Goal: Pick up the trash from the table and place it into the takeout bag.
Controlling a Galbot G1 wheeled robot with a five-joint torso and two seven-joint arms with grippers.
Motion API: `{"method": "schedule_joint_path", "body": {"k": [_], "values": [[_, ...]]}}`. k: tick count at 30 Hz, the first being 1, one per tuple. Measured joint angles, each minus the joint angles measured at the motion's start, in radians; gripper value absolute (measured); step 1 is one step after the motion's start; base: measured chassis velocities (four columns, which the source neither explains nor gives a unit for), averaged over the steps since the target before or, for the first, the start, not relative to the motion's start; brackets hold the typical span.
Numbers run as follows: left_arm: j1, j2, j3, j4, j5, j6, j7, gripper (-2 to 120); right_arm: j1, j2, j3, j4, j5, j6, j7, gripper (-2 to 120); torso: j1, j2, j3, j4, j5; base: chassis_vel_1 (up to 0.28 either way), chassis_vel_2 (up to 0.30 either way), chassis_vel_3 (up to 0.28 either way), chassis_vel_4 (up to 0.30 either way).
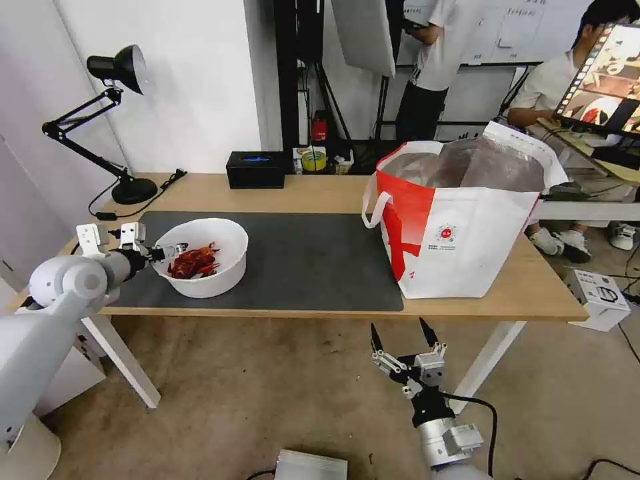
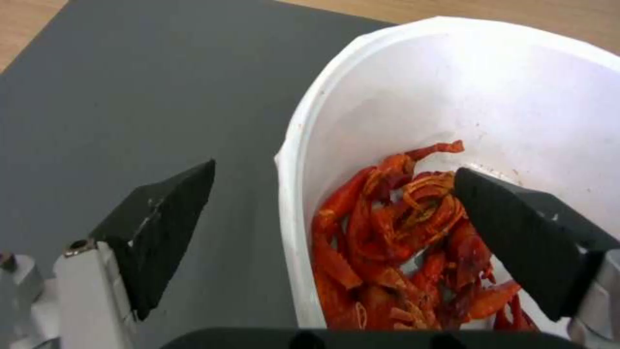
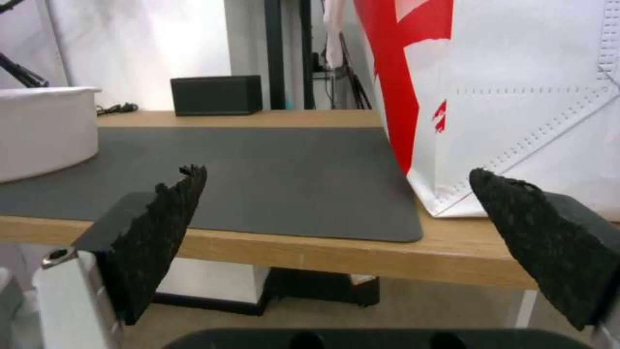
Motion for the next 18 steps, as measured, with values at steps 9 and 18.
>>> {"method": "schedule_joint_path", "body": {"k": [9, 18], "values": [[0.005, -0.021, -0.002, 0.002, 0.025, -0.005, 0.017, 73, 0.000, 0.000, 0.000, 0.000, 0.000, 0.000, 0.000, 100, 0.000, 0.000, 0.000, 0.0000, 0.0002, 0.000, 0.000, 0.000, 0.000], [0.000, -0.024, 0.000, 0.006, 0.032, -0.012, 0.027, 39, 0.000, 0.000, 0.000, 0.000, 0.000, 0.000, 0.000, 100, 0.000, 0.000, 0.000, -0.0002, -0.0002, 0.000, 0.000, 0.000, 0.000]]}}
